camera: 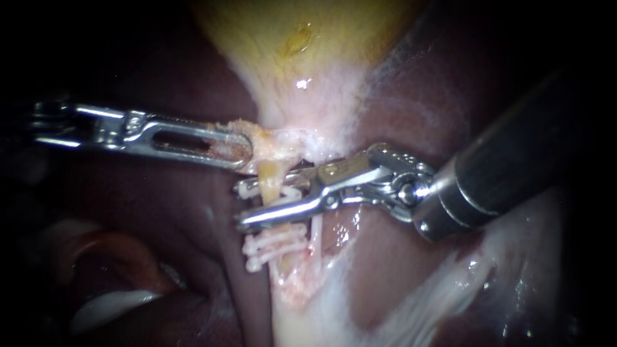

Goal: Clipping third clip left tube

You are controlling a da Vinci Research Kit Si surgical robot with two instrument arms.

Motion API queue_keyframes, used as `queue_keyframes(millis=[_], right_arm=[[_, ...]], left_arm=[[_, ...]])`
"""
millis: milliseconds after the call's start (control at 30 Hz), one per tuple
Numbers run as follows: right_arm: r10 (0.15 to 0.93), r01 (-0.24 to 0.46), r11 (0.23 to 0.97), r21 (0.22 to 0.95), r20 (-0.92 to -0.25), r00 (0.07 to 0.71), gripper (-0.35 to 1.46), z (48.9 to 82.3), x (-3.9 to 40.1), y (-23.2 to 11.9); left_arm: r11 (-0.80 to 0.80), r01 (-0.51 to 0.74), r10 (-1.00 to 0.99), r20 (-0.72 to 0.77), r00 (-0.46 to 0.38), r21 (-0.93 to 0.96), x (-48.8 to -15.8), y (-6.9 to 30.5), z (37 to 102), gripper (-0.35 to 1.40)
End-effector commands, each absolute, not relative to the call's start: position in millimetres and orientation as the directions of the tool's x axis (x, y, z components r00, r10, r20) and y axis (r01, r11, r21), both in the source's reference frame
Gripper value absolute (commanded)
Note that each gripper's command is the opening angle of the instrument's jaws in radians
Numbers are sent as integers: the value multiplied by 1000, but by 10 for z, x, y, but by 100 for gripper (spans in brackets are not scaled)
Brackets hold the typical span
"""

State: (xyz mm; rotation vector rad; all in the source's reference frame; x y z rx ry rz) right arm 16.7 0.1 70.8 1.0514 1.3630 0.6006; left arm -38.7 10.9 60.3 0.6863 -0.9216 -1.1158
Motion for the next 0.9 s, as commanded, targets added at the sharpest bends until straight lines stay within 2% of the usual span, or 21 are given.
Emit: queue_keyframes(millis=[33, 67, 133, 200, 500, 900], right_arm=[[860, 219, 444, 869, -482, 168, -11, 709, 164, 2], [862, 219, 439, 872, -477, 170, -23, 710, 162, 3], [875, 215, 413, 885, -451, 177, -35, 713, 157, 4], [884, 211, 393, 895, -431, 183, -35, 715, 153, 4], [879, 204, 404, 892, -440, 182, -35, 726, 149, -10], [880, 203, 404, 892, -440, 182, -35, 727, 148, -8]], left_arm=[[310, 443, -951, 267, 158, 841, -387, 109, 603, -35], [310, 443, -951, 267, 158, 841, -387, 109, 603, -35], [310, 443, -951, 267, 158, 841, -387, 109, 603, -35], [310, 443, -951, 267, 158, 841, -387, 109, 603, -35], [310, 443, -951, 267, 158, 841, -388, 109, 603, -35], [310, 443, -951, 268, 158, 841, -388, 109, 603, -35]])
